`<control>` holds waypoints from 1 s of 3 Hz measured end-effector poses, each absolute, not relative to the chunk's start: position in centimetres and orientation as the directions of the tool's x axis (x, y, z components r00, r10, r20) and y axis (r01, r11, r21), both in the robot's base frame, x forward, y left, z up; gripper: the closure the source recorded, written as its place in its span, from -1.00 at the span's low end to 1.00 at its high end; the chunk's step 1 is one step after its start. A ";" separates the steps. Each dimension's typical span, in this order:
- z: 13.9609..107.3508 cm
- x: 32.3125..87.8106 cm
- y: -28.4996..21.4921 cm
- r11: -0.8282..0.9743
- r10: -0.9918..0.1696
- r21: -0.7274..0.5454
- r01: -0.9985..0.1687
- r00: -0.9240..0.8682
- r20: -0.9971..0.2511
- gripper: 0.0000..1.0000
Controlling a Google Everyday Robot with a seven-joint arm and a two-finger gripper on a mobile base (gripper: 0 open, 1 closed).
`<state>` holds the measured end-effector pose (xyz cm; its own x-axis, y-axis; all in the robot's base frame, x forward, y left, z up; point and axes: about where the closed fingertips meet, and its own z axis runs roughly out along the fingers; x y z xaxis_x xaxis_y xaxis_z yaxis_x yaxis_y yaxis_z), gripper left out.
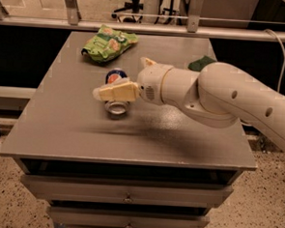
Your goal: Knock pepsi can over
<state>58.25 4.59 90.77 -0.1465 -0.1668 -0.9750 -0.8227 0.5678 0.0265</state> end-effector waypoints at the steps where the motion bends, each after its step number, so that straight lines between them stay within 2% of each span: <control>1: 91.0 60.4 5.6 0.586 -0.150 0.032 -0.810 -0.147 -0.978 -1.00; 2: 90.9 60.2 4.0 0.606 -0.160 0.028 -0.795 -0.156 -0.975 -1.00; 3: 92.1 58.5 -0.5 0.619 -0.202 -0.013 -0.786 -0.143 -0.969 -1.00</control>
Offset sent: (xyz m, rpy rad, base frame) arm 0.0189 -0.0290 -0.0012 -0.0114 0.0107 -0.0808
